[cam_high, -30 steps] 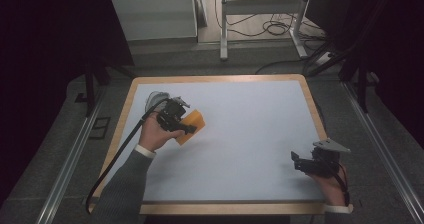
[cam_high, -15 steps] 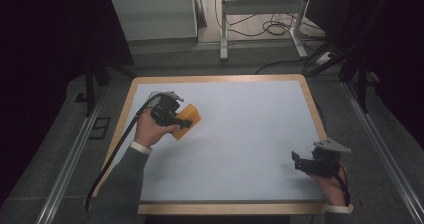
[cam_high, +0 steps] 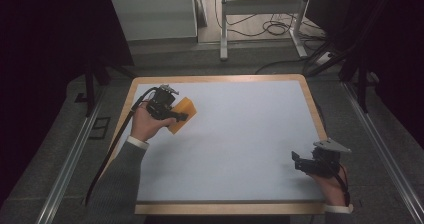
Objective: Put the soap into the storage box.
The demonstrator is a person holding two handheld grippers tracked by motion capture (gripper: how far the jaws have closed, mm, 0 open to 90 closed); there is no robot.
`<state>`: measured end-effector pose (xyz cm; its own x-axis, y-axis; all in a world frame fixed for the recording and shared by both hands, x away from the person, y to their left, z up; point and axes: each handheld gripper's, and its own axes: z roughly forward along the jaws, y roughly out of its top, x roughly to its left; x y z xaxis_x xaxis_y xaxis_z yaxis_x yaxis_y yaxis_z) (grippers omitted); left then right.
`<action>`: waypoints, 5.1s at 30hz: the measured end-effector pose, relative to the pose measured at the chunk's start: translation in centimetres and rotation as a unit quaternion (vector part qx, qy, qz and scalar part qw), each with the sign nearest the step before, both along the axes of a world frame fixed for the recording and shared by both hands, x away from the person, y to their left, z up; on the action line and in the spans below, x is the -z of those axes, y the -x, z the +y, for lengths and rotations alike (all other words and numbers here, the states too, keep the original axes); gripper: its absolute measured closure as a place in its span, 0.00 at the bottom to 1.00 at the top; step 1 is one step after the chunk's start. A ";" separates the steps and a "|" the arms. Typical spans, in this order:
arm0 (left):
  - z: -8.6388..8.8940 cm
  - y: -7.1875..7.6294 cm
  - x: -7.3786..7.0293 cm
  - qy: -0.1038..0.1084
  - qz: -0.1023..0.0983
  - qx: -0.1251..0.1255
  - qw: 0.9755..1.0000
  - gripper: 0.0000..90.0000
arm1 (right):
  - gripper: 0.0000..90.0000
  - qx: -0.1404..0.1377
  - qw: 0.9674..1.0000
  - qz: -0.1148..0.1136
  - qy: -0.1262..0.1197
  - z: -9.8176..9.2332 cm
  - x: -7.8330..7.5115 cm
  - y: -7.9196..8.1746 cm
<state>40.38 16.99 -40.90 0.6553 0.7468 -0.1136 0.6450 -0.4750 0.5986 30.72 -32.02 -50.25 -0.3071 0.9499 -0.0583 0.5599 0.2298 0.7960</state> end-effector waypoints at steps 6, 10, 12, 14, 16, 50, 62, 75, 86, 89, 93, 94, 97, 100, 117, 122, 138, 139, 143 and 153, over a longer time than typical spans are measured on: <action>0.2 -0.4 -0.3 -0.003 0.000 -0.003 1.000 0.68 | 0.05 0.000 1.000 0.000 0.001 0.0 0.0 0.0; 0.6 -0.6 -0.4 -0.001 0.001 -0.010 1.000 0.68 | 0.05 0.000 1.000 0.000 0.000 -0.2 0.0 0.0; 0.9 -0.8 -0.5 -0.003 0.000 -0.013 1.000 0.68 | 0.05 0.001 1.000 -0.001 0.000 -0.2 0.0 0.0; 1.1 -1.0 -0.5 0.001 0.001 -0.018 1.000 0.68 | 0.05 0.001 1.000 -0.001 0.000 -0.2 0.0 0.0; 1.4 -1.2 -0.6 0.003 0.001 -0.021 1.000 0.68 | 0.05 0.001 1.000 0.000 0.001 -0.2 0.0 0.0; 4.5 -4.4 -0.5 0.025 0.013 -0.073 0.997 0.68 | 0.05 0.002 1.000 0.001 0.002 -0.2 0.0 0.0; 5.8 -6.1 0.0 0.033 0.009 -0.111 0.993 0.68 | 0.05 0.004 1.000 0.001 0.002 -0.2 0.1 -0.1; 6.5 -7.1 1.0 0.031 0.034 -0.118 0.992 0.68 | 0.05 0.004 1.000 0.004 0.001 -0.3 0.2 -0.1; 7.3 -7.8 1.6 0.041 0.031 -0.140 0.989 0.68 | 0.05 0.008 1.000 0.006 0.000 -0.4 0.2 -0.1; 7.7 -8.0 1.7 0.043 0.033 -0.147 0.988 0.68 | 0.05 0.009 1.000 0.006 0.000 -0.4 0.2 -0.1; 8.1 -8.4 2.0 0.050 0.033 -0.159 0.985 0.68 | 0.05 0.008 1.000 0.006 0.002 -0.4 0.3 -0.2; 8.2 -8.5 2.1 0.051 0.035 -0.163 0.985 0.68 | 0.05 0.008 1.000 0.006 0.002 -0.3 0.3 -0.2; 8.4 -8.7 2.3 0.051 0.036 -0.167 0.984 0.68 | 0.05 0.008 1.000 0.005 0.001 -0.4 0.3 -0.1; 8.7 -8.8 2.7 0.055 0.039 -0.177 0.982 0.68 | 0.05 0.011 1.000 0.005 0.000 -0.5 0.2 -0.1; 9.9 -9.3 4.5 0.058 0.051 -0.218 0.973 0.68 | 0.05 0.012 1.000 0.005 0.001 -0.6 0.2 -0.1; 10.1 -9.4 5.1 0.066 0.056 -0.219 0.972 0.68 | 0.05 0.012 1.000 0.005 0.001 -0.6 0.2 -0.1; 10.4 -9.8 6.4 0.073 0.068 -0.238 0.966 0.68 | 0.05 0.011 1.000 0.005 0.001 -0.6 0.2 -0.1; 10.4 -9.8 6.4 0.073 0.068 -0.238 0.966 0.68 | 0.05 0.011 1.000 0.005 0.001 -0.6 0.2 -0.1; 10.5 -9.9 6.5 0.077 0.065 -0.241 0.965 0.67 | 0.05 0.012 1.000 0.006 0.000 -0.7 0.3 -0.1; 10.8 -9.6 6.4 0.069 0.066 -0.236 0.967 0.47 | 0.05 0.012 1.000 0.006 0.001 -0.6 0.3 -0.1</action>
